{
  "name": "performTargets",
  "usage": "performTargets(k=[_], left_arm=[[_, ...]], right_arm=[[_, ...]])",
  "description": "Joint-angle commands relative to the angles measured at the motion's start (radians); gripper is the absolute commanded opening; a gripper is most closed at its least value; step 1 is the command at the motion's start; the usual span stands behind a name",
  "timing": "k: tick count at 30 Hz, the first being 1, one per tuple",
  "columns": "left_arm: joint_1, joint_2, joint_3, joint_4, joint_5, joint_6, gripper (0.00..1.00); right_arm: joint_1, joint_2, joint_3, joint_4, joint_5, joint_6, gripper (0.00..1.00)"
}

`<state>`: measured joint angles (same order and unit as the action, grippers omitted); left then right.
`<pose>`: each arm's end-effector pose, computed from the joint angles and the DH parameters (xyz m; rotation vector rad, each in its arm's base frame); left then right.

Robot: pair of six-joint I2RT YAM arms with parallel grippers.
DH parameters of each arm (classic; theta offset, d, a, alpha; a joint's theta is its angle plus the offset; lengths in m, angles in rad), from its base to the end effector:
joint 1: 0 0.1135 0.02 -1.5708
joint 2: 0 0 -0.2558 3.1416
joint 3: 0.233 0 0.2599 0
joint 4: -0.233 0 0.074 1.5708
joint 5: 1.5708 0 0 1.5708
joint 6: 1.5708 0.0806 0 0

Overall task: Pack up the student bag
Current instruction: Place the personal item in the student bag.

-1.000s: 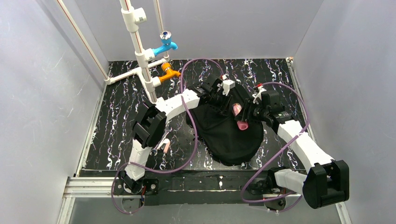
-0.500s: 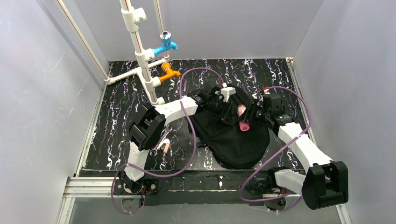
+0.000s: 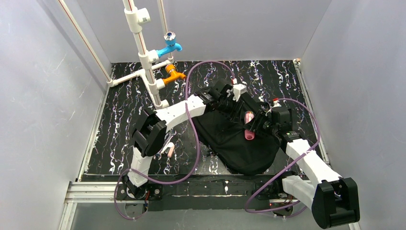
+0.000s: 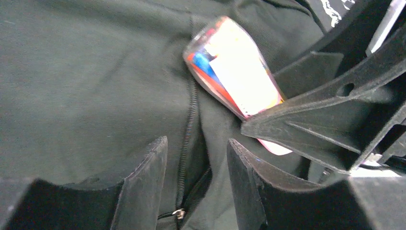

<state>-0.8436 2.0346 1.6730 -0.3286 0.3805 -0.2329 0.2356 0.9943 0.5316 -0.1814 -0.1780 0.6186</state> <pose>0.3146 -0.3986 0.2142 0.9261 2.2160 -0.9732 0.2458 0.0737 0.1767 0.3347 2.2612 0.6581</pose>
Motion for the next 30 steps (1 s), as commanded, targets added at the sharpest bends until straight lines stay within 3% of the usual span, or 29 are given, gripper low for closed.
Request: performTargets(k=[1, 5, 11, 18, 26, 30], left_arm=[[-0.002, -0.08, 0.057, -0.088, -0.169, 0.089, 0.47], [-0.019, -0.051, 0.088, -0.093, -0.253, 0.157, 0.45], [-0.054, 0.039, 0.17, -0.101, -0.341, 0.219, 0.56], [-0.082, 0.112, 0.231, -0.107, -0.418, 0.228, 0.54], [-0.092, 0.116, 0.193, -0.105, -0.391, 0.228, 0.57], [-0.1, 0.12, 0.166, -0.093, -0.463, 0.259, 0.59]], right_arm=[[-0.007, 0.015, -0.042, -0.038, 0.037, 0.01, 0.01], [-0.007, 0.014, -0.034, -0.035, 0.032, 0.006, 0.01], [-0.008, 0.015, -0.02, -0.044, 0.025, -0.004, 0.01], [-0.009, 0.007, -0.009, -0.045, 0.011, 0.003, 0.01], [-0.009, -0.005, 0.002, -0.058, 0.008, -0.004, 0.01], [-0.01, -0.012, 0.006, -0.052, -0.002, 0.003, 0.01]])
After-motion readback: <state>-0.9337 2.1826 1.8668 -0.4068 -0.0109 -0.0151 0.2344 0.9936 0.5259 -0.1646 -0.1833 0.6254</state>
